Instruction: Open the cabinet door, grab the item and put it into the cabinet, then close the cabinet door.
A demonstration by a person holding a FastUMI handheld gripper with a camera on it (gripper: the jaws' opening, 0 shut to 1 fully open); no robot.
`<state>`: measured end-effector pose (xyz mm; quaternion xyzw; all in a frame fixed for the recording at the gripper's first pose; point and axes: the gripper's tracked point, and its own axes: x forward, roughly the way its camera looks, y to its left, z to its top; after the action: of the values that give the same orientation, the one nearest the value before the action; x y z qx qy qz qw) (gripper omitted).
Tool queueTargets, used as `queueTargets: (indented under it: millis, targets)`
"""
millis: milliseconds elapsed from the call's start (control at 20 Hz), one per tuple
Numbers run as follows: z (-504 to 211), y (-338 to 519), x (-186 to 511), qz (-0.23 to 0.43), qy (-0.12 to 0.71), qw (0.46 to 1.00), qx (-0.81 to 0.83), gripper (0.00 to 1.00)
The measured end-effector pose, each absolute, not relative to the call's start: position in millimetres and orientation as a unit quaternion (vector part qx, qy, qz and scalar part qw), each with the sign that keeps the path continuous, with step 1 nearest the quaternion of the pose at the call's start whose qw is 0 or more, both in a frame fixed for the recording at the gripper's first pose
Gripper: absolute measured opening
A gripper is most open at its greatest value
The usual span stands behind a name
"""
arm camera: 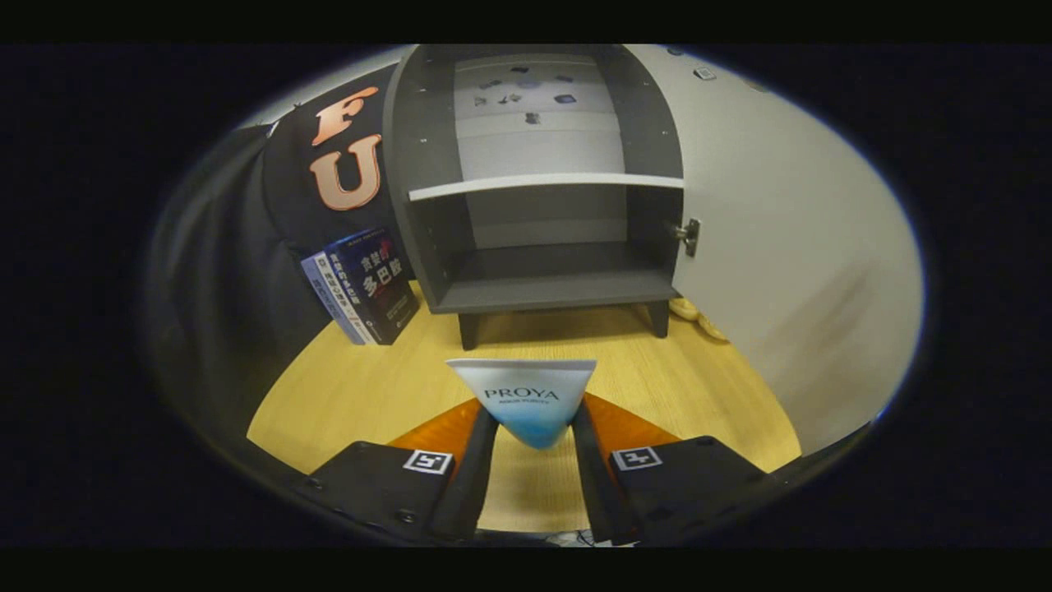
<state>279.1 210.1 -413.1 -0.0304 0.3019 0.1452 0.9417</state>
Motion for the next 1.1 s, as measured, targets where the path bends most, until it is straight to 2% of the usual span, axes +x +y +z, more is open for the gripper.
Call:
queueTargets:
  millis: [450,850,1100]
  targets:
    - [-286,254,345,0.167,0.237,0.955,-0.056,0.57]
    - [-227,277,427,0.164,0.23,0.959,-0.03,0.56]
    - [-221,288,490,0.152,0.233,0.96,-0.034,0.56]
